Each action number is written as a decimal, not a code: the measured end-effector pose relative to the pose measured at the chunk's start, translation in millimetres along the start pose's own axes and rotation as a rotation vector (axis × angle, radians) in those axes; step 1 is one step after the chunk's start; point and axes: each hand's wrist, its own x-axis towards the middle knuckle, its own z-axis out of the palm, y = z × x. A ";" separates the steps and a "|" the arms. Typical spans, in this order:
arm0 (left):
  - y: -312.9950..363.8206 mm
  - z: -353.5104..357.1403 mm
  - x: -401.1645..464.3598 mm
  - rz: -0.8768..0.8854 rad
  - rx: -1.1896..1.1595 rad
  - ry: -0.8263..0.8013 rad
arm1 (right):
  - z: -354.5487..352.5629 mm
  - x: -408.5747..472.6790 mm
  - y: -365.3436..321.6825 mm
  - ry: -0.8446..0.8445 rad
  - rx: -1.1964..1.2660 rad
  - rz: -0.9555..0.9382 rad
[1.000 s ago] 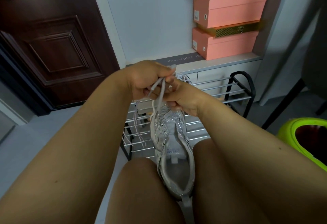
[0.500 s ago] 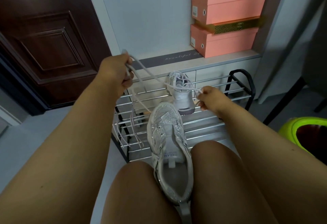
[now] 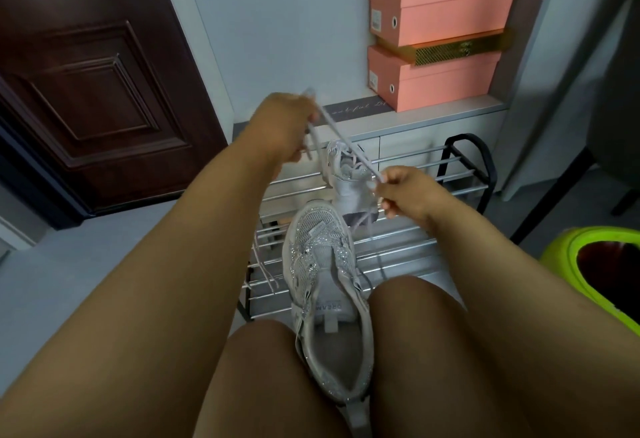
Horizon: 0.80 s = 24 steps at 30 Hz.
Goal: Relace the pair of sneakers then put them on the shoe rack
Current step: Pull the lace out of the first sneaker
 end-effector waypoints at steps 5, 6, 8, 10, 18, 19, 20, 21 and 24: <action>-44.3 9.9 -9.4 0.014 0.610 -0.069 | -12.6 -17.8 -3.3 -0.007 0.078 -0.061; -49.9 16.1 -16.1 0.050 0.628 -0.146 | -11.9 -22.3 -11.4 -0.028 0.060 -0.099; -53.0 29.5 -30.5 0.105 0.489 -0.316 | -12.1 -32.9 -29.4 -0.056 -0.006 -0.183; -52.8 42.7 -37.3 0.129 0.291 -0.435 | -16.9 -41.4 -44.8 -0.061 -0.053 -0.265; -24.3 95.8 -47.1 0.188 0.212 -0.504 | -70.3 -64.6 -43.4 0.245 -0.144 -0.360; -20.7 100.9 -48.3 0.160 0.185 -0.554 | -80.2 -70.2 -37.7 0.271 -0.219 -0.380; -17.9 105.9 -49.4 0.131 0.140 -0.614 | -88.4 -77.5 -32.2 0.230 -0.253 -0.402; -14.4 111.3 -51.5 0.099 0.084 -0.672 | -93.9 -86.1 -26.6 0.126 -0.244 -0.407; -8.8 131.6 -55.6 0.005 -0.020 -0.728 | -97.5 -105.6 -4.9 -0.152 -0.121 -0.272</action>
